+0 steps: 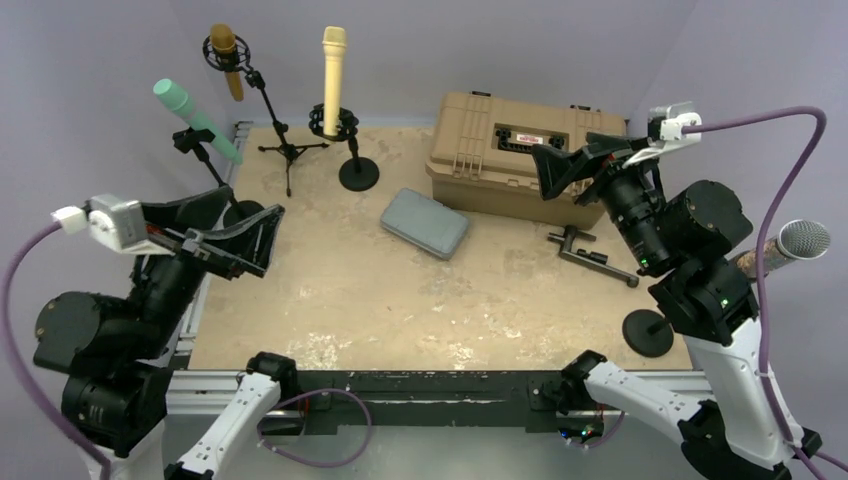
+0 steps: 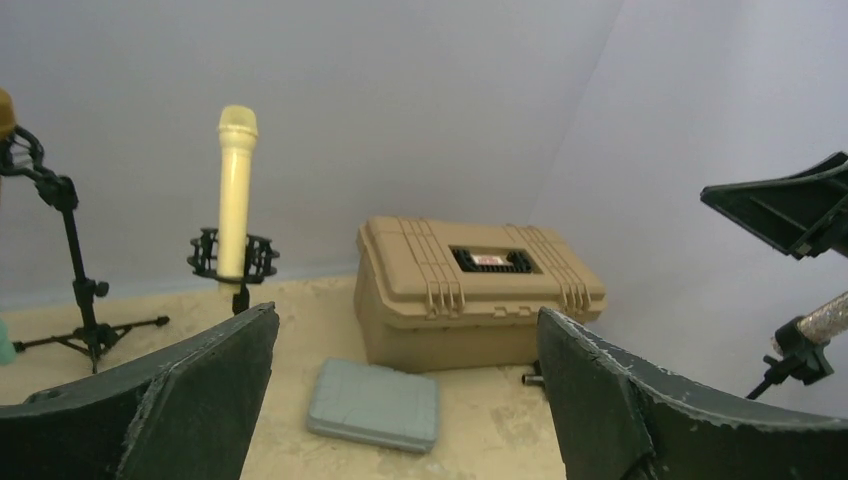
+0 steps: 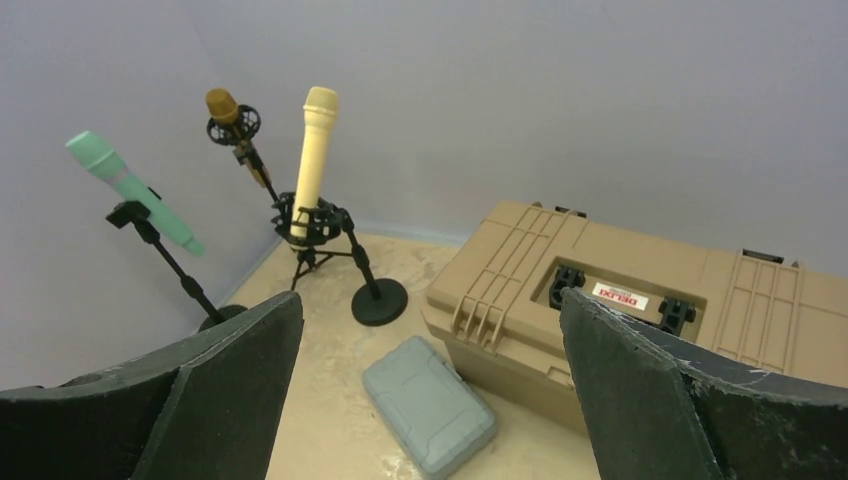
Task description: Remove the microphone from the stand
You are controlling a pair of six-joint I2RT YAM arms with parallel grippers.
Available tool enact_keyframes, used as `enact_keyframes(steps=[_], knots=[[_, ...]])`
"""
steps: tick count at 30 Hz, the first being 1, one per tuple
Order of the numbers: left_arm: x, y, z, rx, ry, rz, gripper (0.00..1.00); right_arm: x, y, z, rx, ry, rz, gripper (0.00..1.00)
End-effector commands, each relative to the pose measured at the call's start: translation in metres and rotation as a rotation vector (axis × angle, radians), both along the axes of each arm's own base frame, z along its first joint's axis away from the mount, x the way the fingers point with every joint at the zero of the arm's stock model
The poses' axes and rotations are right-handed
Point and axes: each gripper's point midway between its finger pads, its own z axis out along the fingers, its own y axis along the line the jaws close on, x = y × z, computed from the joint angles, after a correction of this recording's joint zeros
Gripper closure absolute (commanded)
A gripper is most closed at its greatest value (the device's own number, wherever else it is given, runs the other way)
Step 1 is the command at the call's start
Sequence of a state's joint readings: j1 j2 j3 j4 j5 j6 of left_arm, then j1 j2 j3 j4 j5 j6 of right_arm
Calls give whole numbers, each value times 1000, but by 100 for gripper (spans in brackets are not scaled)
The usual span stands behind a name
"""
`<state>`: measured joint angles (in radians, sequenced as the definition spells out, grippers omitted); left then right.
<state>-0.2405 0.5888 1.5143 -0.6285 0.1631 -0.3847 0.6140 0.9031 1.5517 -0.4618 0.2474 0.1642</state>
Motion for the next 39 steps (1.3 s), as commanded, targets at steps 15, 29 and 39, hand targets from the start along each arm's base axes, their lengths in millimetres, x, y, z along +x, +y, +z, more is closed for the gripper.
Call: enact_keyframes(steps=[15, 29, 39], knots=[[97, -15, -182, 81, 589, 62, 1, 16, 39, -71, -97, 138, 133, 1], [217, -13, -198, 62, 660, 113, 0, 7, 51, -77, -64, 134, 216, 1], [308, 0, -147, 47, 533, 154, 14, 3, 51, -77, -63, 143, 222, 2]])
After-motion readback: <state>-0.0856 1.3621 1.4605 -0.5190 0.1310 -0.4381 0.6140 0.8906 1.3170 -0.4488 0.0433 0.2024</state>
